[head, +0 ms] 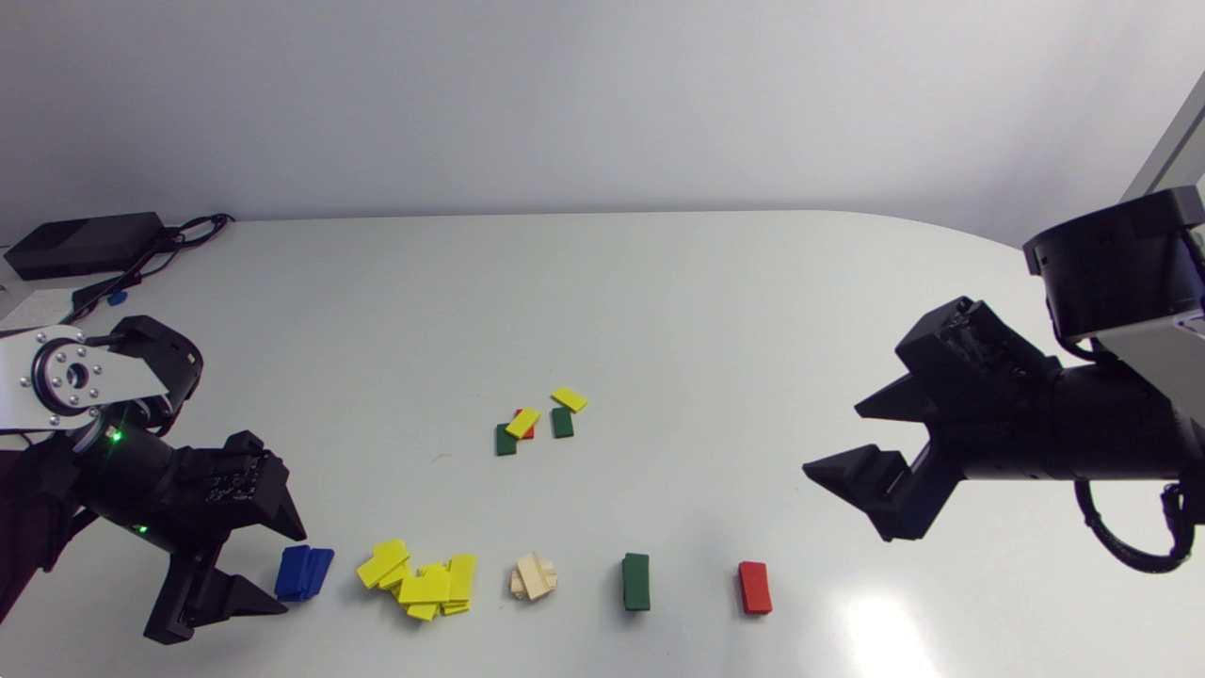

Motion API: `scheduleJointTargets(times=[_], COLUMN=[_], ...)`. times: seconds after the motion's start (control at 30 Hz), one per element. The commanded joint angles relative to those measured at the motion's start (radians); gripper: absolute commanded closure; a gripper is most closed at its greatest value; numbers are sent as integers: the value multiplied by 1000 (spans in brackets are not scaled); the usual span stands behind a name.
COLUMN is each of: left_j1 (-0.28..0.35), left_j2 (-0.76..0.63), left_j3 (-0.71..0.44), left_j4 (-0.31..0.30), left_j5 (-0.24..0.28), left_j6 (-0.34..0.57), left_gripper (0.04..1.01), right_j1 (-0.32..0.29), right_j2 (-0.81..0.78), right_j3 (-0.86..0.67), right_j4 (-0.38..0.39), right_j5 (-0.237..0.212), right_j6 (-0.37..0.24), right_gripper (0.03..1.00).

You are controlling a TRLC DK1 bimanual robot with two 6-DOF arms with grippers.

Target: Take domino bricks one by one from the mixed stack on the table and place each onto the existing stack of the same color.

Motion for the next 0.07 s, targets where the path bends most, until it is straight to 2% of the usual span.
scheduleJointTargets(times=[0.0, 0.03], left_j1=[-4, -4], left_j2=[-30, -36], left_j3=[31, 38], left_j4=[-24, -32], left_j5=[8, 10], left_j6=[38, 36], left_gripper=[154, 154], right_j1=[1, 1], right_j2=[-10, -10], right_j3=[-12, -11], right_j4=[-14, -14], right_j5=[-7, -7], right_j6=[-7, -7], right_gripper=[66, 66])
